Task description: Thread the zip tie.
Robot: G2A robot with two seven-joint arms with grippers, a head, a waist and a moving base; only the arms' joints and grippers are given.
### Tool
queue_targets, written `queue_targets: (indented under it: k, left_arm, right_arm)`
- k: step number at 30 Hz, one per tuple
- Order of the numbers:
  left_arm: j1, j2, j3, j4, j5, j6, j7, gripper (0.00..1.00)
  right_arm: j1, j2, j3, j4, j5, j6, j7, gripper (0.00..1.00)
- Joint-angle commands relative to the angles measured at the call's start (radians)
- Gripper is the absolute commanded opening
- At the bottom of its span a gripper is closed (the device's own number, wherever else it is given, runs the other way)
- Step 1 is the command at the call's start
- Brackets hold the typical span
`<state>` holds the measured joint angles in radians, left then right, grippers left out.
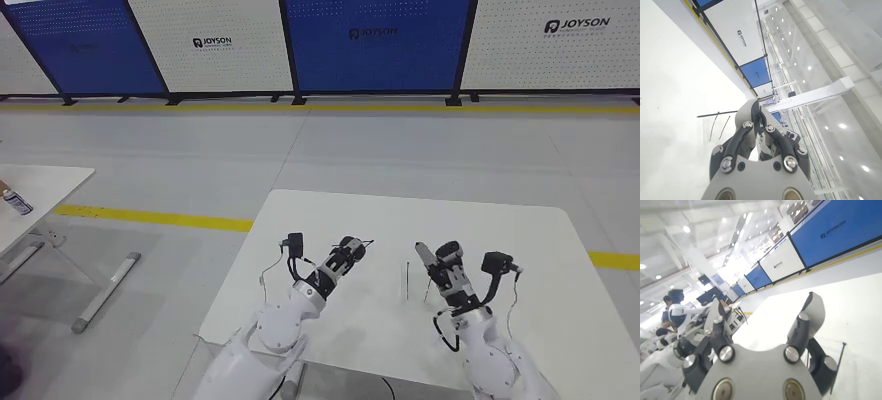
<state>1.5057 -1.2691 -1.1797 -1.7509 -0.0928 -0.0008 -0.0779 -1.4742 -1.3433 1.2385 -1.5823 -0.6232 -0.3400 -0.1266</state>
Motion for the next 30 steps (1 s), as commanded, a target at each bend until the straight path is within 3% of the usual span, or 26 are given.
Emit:
queue_targets:
  k: [1,4,16,23,25,30]
  left_arm:
    - [-0.004,0.001,-0.011,0.005,-0.013,0.007,-0.012,0.0]
    - [-0.012,0.003,-0.015,0.011,-0.016,0.023,-0.028,0.0]
    - [-0.014,0.003,-0.011,0.011,-0.012,0.022,-0.04,0.0]
    - [-0.036,0.008,-0.04,-0.002,-0.12,0.066,-0.16,0.0]
    - [-0.041,0.009,-0.048,-0.009,-0.145,0.076,-0.172,0.0]
    - [-0.041,0.009,-0.049,-0.01,-0.146,0.075,-0.172,0.0]
  right_arm:
    - [-0.033,0.014,0.03,-0.028,0.03,0.0,-0.051,1.0]
    - [-0.074,0.031,0.059,-0.064,0.08,0.0,-0.09,1.0]
    - [-0.077,0.034,0.059,-0.068,0.087,0.0,-0.086,1.0]
    - [-0.088,0.053,0.106,-0.12,0.121,0.0,0.08,1.0]
    - [-0.093,0.061,0.133,-0.136,0.149,0.0,0.142,1.0]
    - [-0.093,0.061,0.133,-0.136,0.149,0.0,0.142,1.0]
